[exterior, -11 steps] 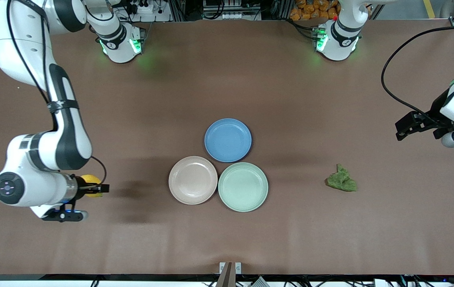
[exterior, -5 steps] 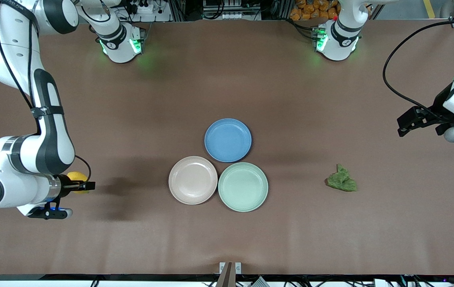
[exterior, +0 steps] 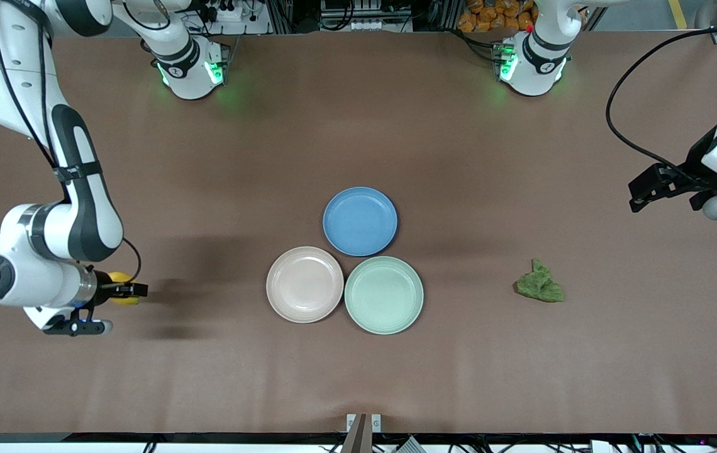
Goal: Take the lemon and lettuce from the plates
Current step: 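Set the lemon on the table and open the right gripper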
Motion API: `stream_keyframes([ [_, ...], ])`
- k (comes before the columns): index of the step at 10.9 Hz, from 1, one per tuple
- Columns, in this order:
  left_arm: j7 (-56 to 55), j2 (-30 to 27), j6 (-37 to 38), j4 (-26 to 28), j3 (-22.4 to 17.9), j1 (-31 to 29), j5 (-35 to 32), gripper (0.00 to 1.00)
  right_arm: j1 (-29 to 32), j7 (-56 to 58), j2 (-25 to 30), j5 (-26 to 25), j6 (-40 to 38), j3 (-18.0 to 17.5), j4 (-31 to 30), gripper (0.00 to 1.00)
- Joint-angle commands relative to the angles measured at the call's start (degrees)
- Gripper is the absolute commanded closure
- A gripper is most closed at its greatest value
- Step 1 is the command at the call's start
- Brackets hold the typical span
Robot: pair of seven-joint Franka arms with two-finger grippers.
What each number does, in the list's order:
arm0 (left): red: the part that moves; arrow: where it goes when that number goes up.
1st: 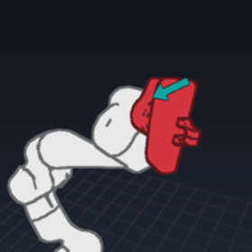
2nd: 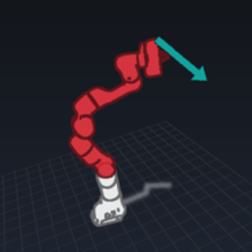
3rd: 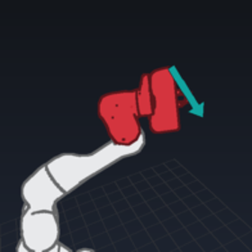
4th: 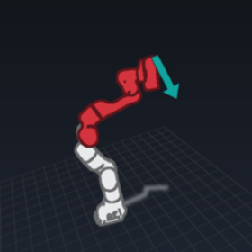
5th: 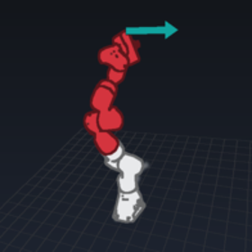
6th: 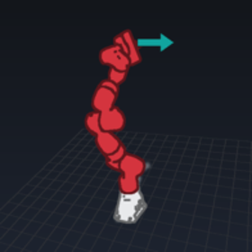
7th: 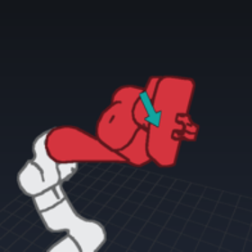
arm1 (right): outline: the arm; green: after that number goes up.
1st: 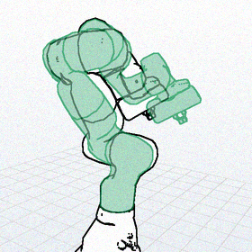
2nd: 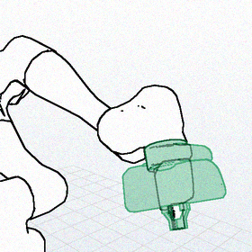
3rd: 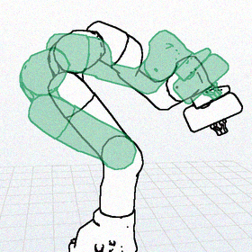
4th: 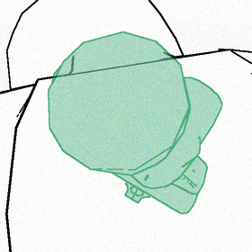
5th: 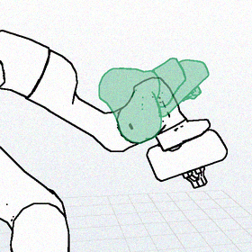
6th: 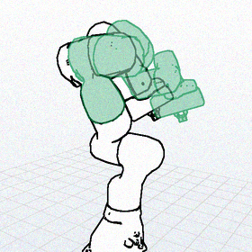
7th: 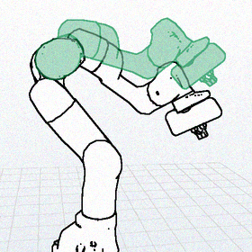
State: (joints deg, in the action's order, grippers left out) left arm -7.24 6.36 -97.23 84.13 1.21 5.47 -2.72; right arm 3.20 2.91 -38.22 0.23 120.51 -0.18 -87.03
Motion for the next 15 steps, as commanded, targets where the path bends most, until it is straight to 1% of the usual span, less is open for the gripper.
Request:
stream_keyframes([
  [1,1.53,-1.0,0.81,0.59,0.29,0.07,-0.62,0.0,1.98,2.8,7.18,-0.58,12.35,-0.96,-15.86,0.51],
  [6,1.53,-0.65,1.95,0.68,0.55,0.33,0.78,0.0,2.33,2.89,8.42,-0.58,29.67,-0.96,-27.92,0.51],
  [7,1.53,-0.65,2.04,0.68,0.46,0.07,2.96,0.0,2.51,3.94,8.42,-0.58,30.13,-0.96,-28.2,0.51],
  [8,1.44,-0.65,2.04,0.77,0.37,0.07,3.33,0.0,3.29,4.82,8.25,-0.58,30.23,-1.05,-28.29,0.51],
  [12,1.36,-0.39,2.13,0.95,0.37,0.15,3.25,0.0,3.74,5.27,7.81,-0.58,33.65,-1.23,-29.69,0.51],
  [13,1.27,-0.39,2.13,0.94,0.37,0.16,3.24,0.0,3.74,5.27,7.72,-0.49,33.92,-1.23,-29.69,0.49],
  [14,1.35,-0.21,2.13,1.03,0.37,0.16,3.07,0.0,3.3,4.4,7.63,0.03,33.22,-1.23,-29.17,0.04],
  [15,1.44,-0.12,2.13,0.86,0.37,0.16,3.07,0.0,3.04,4.65,7.63,0.03,33.13,-1.23,-28.99,0.0],
])
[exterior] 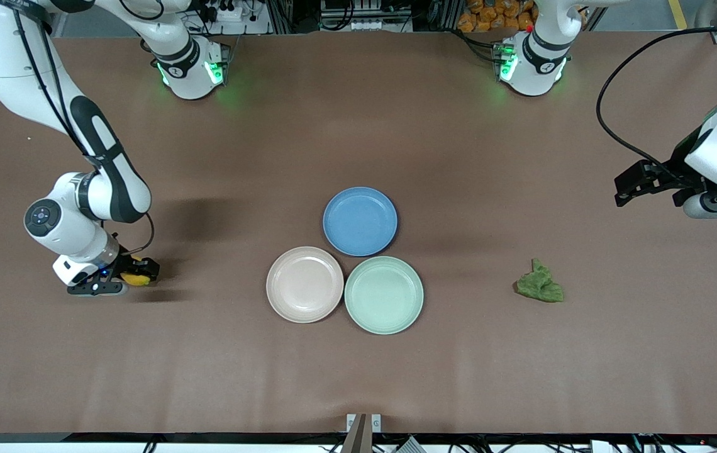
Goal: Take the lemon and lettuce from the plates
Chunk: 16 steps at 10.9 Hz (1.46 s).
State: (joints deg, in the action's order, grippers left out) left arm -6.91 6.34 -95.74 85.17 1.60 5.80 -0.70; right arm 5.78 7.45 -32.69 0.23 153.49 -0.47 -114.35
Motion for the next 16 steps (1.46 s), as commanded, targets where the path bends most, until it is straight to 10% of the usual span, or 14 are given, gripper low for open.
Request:
stream_keyframes([
  [1,0.76,-0.1,0.56,-0.26,-0.02,0.17,1.14,0.0,0.63,0.29,2.1,0.03,0.15,-0.85,-1.67,0.0],
  [4,0.58,-0.19,0.56,-0.35,0.07,0.35,1.14,0.0,0.81,0.29,2.89,0.03,-0.55,-0.94,-0.97,0.0],
  [16,0.67,-0.19,0.64,-0.26,0.86,0.09,1.32,0.0,0.46,-8.57,9.64,-0.14,-43.78,-0.67,23.29,0.0],
])
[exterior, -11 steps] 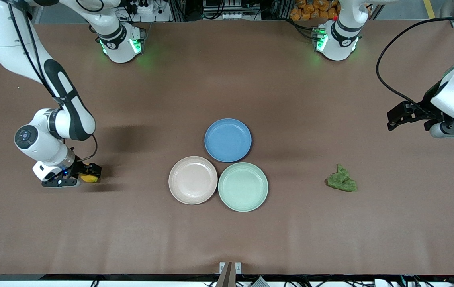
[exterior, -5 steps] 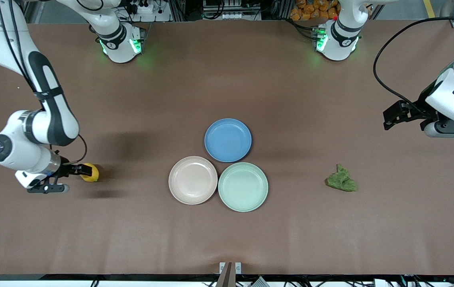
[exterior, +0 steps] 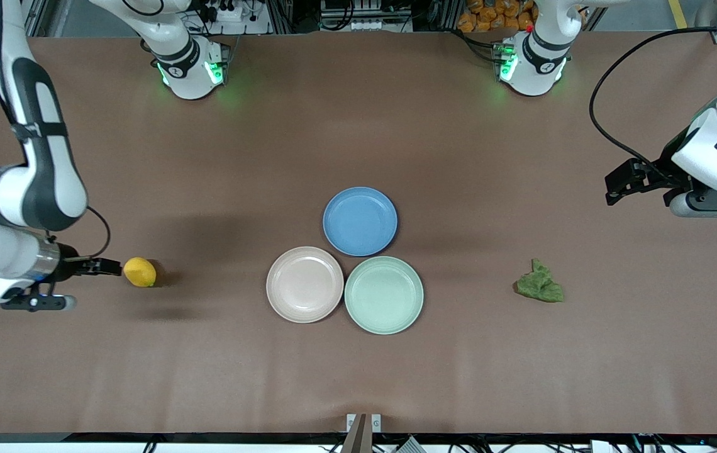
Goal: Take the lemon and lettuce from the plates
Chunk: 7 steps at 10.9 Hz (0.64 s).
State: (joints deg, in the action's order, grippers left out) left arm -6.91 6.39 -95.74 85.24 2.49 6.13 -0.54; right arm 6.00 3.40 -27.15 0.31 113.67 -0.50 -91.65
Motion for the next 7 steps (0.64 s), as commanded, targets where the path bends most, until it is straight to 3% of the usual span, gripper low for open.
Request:
stream_keyframes([
  [1,0.58,-0.24,0.64,-0.34,-0.03,-0.24,1.16,0.0,-0.2,-7.07,5.95,-0.65,-5.73,-0.82,0.6,0.0],
  [7,0.94,-0.5,0.64,-0.42,-0.03,-0.41,1.16,0.0,-0.29,-7.36,15.71,-0.92,-11.71,-0.73,0.6,0.0],
])
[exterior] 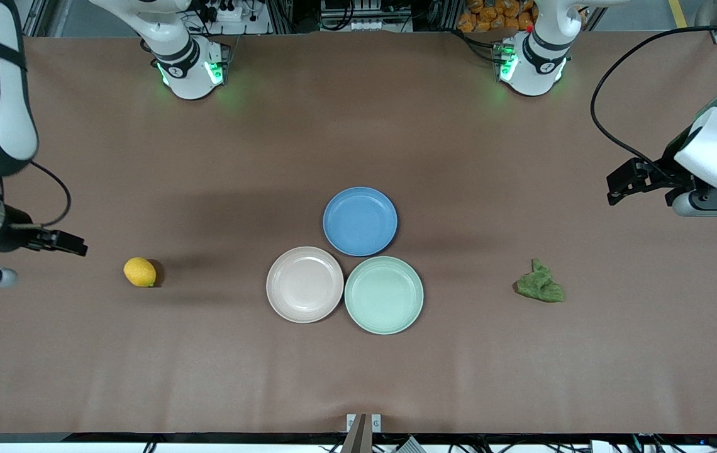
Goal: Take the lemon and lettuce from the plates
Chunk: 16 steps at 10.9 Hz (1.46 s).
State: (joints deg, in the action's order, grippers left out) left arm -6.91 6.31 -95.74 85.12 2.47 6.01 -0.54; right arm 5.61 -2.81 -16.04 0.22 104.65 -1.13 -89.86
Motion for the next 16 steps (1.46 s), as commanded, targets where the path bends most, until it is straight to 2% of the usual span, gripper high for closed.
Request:
stream_keyframes([
  [1,1.02,-0.42,0.64,-0.39,-0.01,-0.39,1.16,0.0,0.1,-1.15,5.66,-0.93,-4.35,-0.1,-0.58,0.0],
  [3,1.02,-0.42,0.64,-0.39,-0.01,-0.39,1.16,0.0,0.1,-1.15,7.42,-1.01,-10.58,0.07,2.05,0.0],
  [6,1.02,-0.33,0.64,-0.39,-0.01,-0.3,1.16,0.0,0.19,-1.06,11.11,-1.01,-13.59,-0.19,2.93,0.0],
  [9,0.94,-0.33,0.64,-0.39,-0.01,-0.3,1.16,0.0,0.1,-0.89,10.77,-1.19,-15.09,-0.36,8.29,0.0],
  [16,0.58,-0.68,2.14,-0.22,-0.01,-0.39,1.25,0.0,0.1,-1.06,10.68,-0.84,-18.25,-0.36,8.3,0.0],
])
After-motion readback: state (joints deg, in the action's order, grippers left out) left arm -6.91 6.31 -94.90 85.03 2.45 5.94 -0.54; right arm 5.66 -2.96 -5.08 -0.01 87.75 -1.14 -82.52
